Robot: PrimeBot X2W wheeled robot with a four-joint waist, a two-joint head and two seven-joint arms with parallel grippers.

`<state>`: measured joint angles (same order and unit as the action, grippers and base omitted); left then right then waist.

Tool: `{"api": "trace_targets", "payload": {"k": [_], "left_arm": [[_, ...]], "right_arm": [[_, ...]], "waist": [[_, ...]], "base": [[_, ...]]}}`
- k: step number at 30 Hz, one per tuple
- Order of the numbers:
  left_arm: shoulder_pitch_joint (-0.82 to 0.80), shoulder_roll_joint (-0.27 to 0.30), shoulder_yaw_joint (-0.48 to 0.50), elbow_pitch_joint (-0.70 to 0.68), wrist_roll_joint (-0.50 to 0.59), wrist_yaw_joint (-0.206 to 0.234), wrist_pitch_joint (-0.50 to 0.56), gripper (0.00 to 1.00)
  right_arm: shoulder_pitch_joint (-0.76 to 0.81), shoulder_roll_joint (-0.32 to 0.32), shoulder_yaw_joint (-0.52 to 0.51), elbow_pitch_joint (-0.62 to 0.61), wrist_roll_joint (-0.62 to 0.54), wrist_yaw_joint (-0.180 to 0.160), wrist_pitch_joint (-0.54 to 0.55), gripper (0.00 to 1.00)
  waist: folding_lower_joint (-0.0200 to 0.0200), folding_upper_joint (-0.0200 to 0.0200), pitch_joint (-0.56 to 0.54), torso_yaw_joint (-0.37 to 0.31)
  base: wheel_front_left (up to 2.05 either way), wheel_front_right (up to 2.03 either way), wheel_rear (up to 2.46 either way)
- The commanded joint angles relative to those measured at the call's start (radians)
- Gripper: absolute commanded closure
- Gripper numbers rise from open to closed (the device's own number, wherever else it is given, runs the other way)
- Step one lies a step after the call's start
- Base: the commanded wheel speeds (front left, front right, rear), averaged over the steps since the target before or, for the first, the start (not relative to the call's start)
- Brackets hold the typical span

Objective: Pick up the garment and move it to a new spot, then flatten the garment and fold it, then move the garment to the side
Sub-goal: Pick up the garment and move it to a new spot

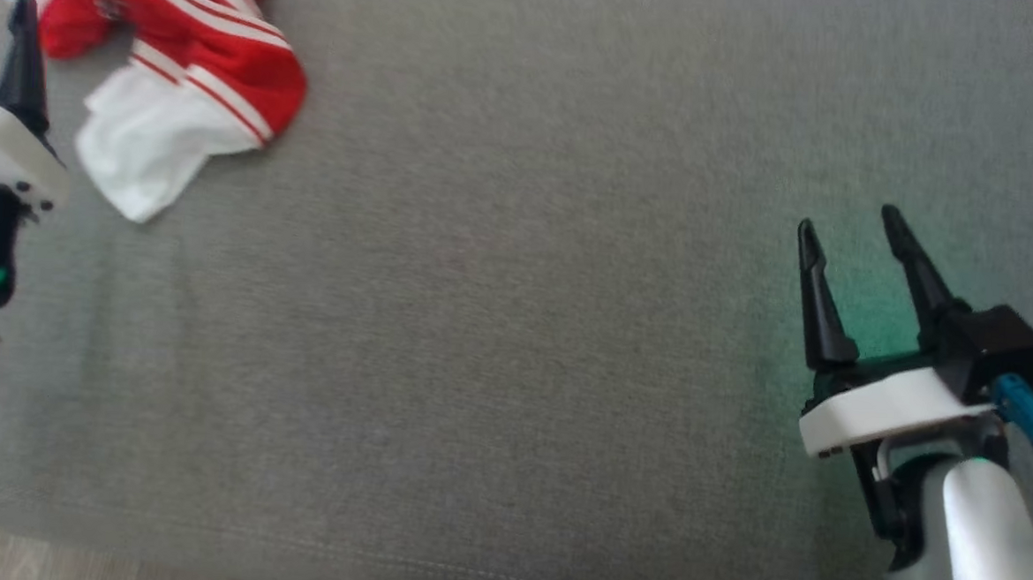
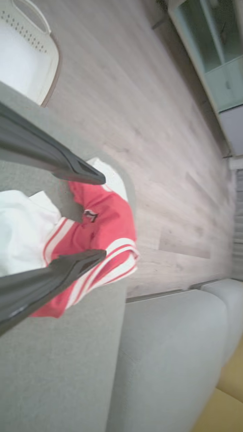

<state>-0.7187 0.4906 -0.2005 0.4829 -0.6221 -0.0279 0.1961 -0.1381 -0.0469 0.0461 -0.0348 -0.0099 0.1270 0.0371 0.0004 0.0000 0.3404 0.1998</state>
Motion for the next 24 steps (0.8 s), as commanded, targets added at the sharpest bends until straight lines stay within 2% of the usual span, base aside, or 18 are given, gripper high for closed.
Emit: {"api": "trace_targets", "payload": {"k": [1,7,10,17,18,19,20,22,24], "left_arm": [[-0.057,0.042,0.025,0.009,-0.002,-0.013,0.005,0.00],[-0.102,-0.011,-0.035,0.147,-0.012,-0.061,0.024,0.00],[-0.119,-0.034,-0.071,0.197,-0.029,-0.082,0.070,0.00],[-0.150,-0.042,-0.124,0.288,-0.043,-0.096,0.123,0.00],[-0.155,-0.040,-0.127,0.301,-0.042,-0.097,0.122,0.25],[-0.160,-0.039,-0.129,0.312,-0.042,-0.097,0.119,0.60],[-0.160,-0.039,-0.129,0.312,-0.042,-0.097,0.119,0.60],[-0.171,-0.037,-0.130,0.328,-0.042,-0.098,0.105,1.00],[-0.181,-0.031,-0.133,0.342,-0.036,-0.098,0.085,1.00]], "right_arm": [[-0.031,-0.003,0.018,-0.051,-0.010,0.004,0.006,0.00],[-0.037,-0.003,0.008,-0.094,-0.045,0.004,0.028,0.00],[-0.034,-0.003,0.006,-0.104,-0.054,0.004,0.034,0.00],[-0.025,-0.003,0.010,-0.121,-0.065,0.004,0.049,0.00],[-0.024,-0.003,0.009,-0.122,-0.066,0.004,0.050,0.00],[-0.024,-0.003,0.008,-0.123,-0.068,0.004,0.051,0.00],[-0.024,-0.003,0.008,-0.123,-0.068,0.004,0.051,0.00],[-0.023,-0.003,0.005,-0.124,-0.069,0.004,0.052,0.00],[-0.023,-0.003,0.001,-0.121,-0.069,0.004,0.051,0.00]], "waist": [[-0.0004,0.0000,0.070,-0.045],[-0.0004,0.0000,0.131,-0.046],[-0.0004,0.0000,0.147,-0.042],[-0.0004,0.0000,0.166,-0.041],[-0.0004,0.0000,0.166,-0.041],[-0.0004,0.0000,0.166,-0.042],[-0.0004,0.0000,0.166,-0.042],[-0.0004,0.0000,0.163,-0.043],[-0.0004,0.0000,0.155,-0.043]], "base": [[0.00,0.00,0.00],[0.00,0.00,0.00],[0.00,0.00,0.00],[0.00,0.00,0.00],[0.00,0.00,0.00],[0.00,0.00,0.00],[0.00,0.00,0.00],[0.00,0.00,0.00],[0.00,0.00,0.00]]}}
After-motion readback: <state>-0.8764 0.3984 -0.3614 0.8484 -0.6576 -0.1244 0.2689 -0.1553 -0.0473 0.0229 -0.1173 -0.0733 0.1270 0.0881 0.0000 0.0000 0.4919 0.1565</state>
